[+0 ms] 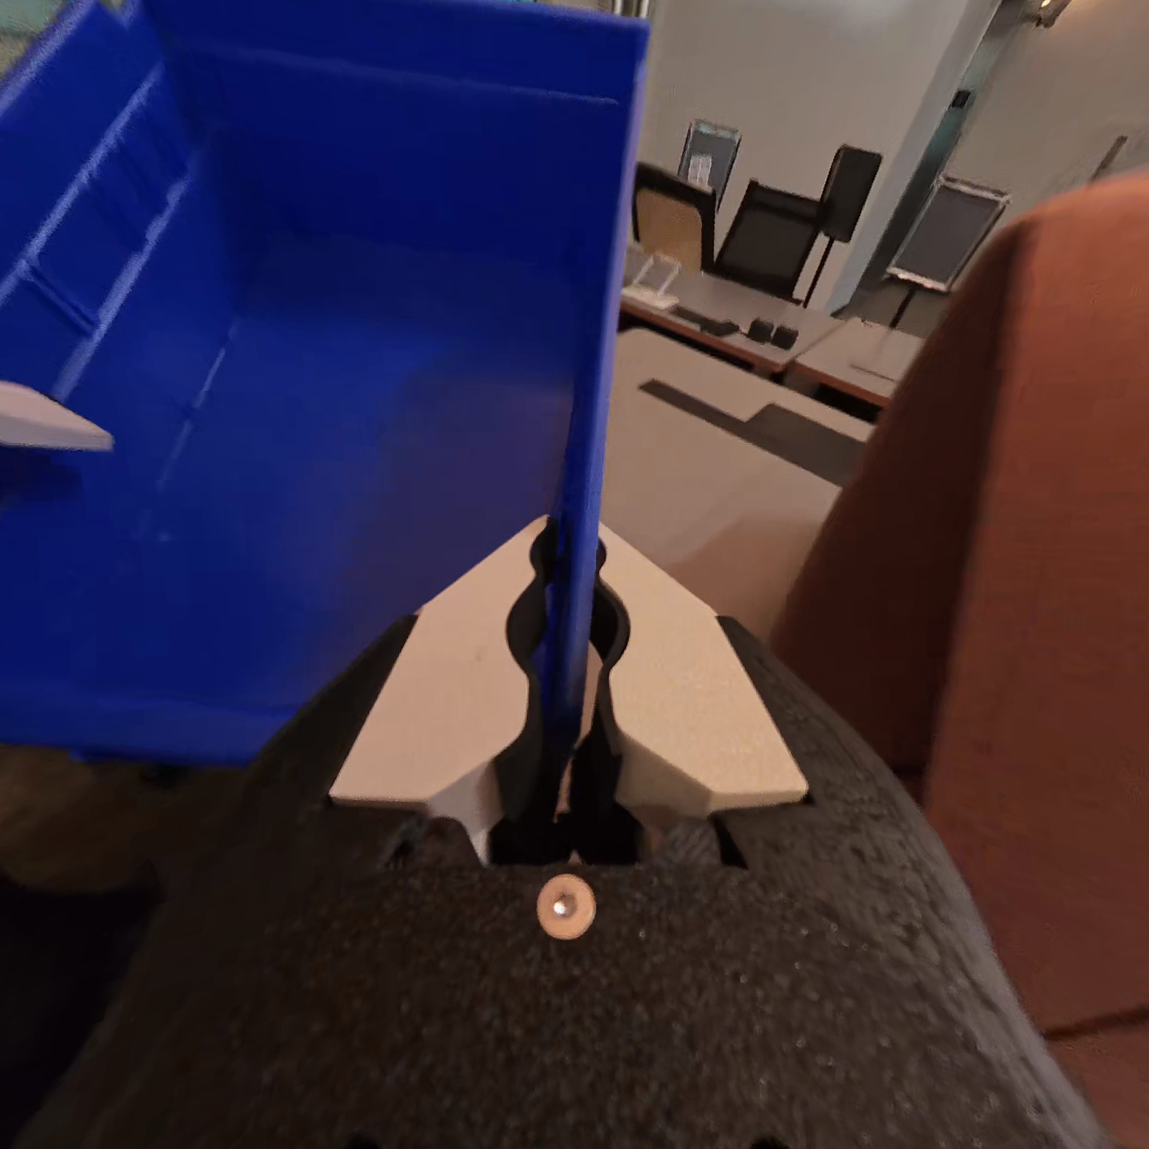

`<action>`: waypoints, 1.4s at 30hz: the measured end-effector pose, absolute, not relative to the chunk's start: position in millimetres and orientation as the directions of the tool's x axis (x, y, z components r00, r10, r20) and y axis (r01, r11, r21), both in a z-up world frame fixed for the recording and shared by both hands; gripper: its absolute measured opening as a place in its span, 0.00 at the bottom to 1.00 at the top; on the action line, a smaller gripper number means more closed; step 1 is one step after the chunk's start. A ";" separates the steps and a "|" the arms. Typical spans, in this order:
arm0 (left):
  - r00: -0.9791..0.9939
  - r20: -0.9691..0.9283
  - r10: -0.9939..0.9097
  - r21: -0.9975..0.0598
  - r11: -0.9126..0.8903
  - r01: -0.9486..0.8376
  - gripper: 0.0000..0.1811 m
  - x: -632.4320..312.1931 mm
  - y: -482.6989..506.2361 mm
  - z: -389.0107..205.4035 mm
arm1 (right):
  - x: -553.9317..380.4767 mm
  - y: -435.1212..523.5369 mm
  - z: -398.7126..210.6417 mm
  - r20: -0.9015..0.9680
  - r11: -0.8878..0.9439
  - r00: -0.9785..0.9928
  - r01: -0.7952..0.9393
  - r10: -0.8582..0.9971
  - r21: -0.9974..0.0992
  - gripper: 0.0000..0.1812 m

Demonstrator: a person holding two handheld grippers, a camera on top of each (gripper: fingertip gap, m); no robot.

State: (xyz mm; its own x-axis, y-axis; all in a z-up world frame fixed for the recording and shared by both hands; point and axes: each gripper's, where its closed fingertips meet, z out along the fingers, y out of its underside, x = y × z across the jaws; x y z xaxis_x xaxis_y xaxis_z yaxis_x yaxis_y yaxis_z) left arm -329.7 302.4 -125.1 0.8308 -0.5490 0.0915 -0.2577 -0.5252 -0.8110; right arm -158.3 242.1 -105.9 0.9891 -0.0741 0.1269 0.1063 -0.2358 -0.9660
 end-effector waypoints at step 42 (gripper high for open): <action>0.164 0.430 -0.888 -0.503 -0.386 -0.773 0.26 339.5 -92.0 -227.4 | 332.6 -476.9 17.6 0.190 -0.180 0.347 0.061 -0.918 -0.982 0.03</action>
